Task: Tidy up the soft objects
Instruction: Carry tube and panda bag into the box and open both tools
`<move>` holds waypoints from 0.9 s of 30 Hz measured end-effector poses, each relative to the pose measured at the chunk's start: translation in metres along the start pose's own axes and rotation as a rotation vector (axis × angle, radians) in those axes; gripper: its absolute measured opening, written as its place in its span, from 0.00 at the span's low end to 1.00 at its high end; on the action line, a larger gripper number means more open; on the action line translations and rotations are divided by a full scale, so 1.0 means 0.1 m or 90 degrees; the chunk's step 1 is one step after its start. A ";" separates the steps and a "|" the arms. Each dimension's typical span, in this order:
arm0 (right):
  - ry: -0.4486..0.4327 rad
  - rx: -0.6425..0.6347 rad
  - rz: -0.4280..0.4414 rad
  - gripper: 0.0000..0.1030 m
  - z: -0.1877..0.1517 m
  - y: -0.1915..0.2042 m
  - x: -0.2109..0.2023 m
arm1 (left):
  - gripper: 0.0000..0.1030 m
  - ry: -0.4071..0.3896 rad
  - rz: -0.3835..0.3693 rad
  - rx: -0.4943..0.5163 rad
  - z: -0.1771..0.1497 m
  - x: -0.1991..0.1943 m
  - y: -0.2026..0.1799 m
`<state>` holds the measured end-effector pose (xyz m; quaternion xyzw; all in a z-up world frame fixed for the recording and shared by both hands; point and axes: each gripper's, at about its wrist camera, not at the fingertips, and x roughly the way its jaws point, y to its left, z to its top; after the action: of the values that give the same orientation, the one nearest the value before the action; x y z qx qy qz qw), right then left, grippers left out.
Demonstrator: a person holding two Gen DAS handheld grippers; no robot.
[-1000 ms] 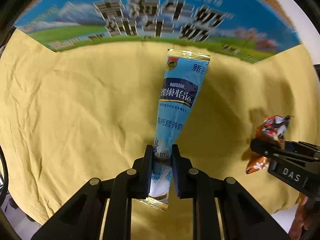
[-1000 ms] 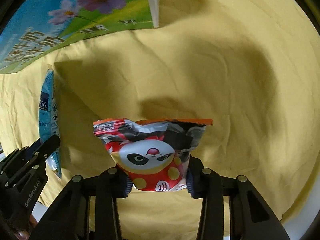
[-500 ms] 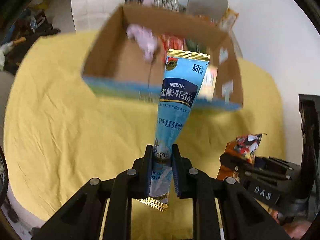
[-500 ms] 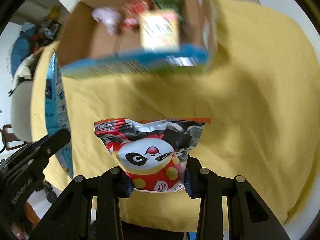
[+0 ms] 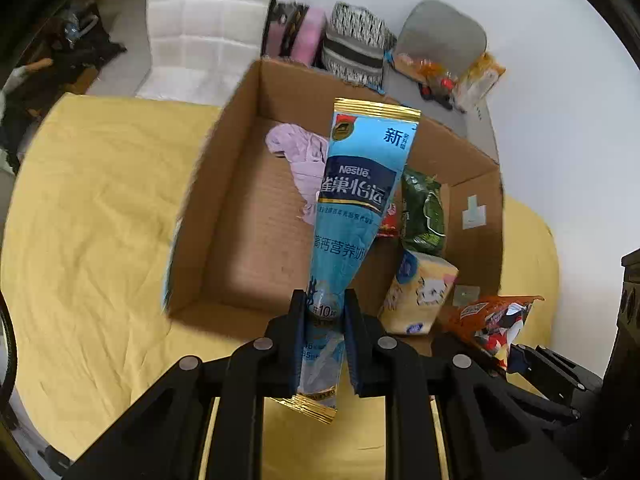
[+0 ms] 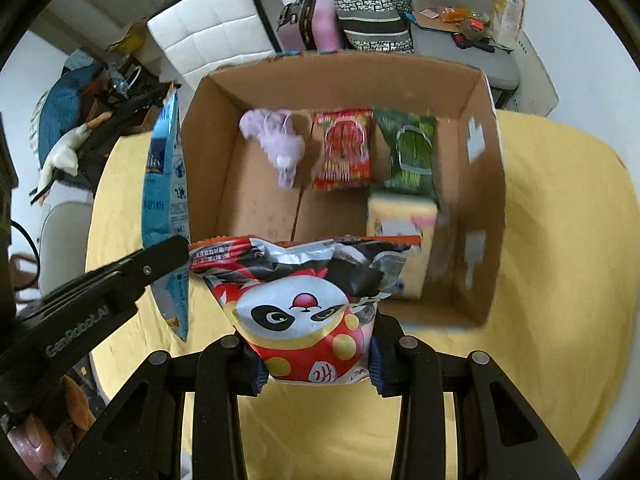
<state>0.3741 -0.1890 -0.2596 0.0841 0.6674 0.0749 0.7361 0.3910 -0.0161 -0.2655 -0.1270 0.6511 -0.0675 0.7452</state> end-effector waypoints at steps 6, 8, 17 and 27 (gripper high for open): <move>0.036 0.034 0.003 0.39 0.34 -0.05 0.46 | 0.15 0.053 0.011 -0.004 0.29 0.44 0.10; 0.053 0.040 0.004 0.39 0.39 -0.06 0.63 | 0.15 0.073 0.010 -0.006 0.34 0.59 0.14; 0.082 0.057 0.017 0.41 0.53 -0.09 1.17 | 0.17 0.120 0.036 -0.014 0.37 0.88 0.31; 0.057 0.057 -0.005 0.65 0.46 -0.10 1.08 | 0.30 0.084 0.074 -0.003 0.31 0.74 0.39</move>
<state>0.4302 -0.1756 -0.3625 0.1105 0.7029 0.0458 0.7011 0.4299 0.0042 -0.3435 -0.0857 0.7054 -0.0310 0.7029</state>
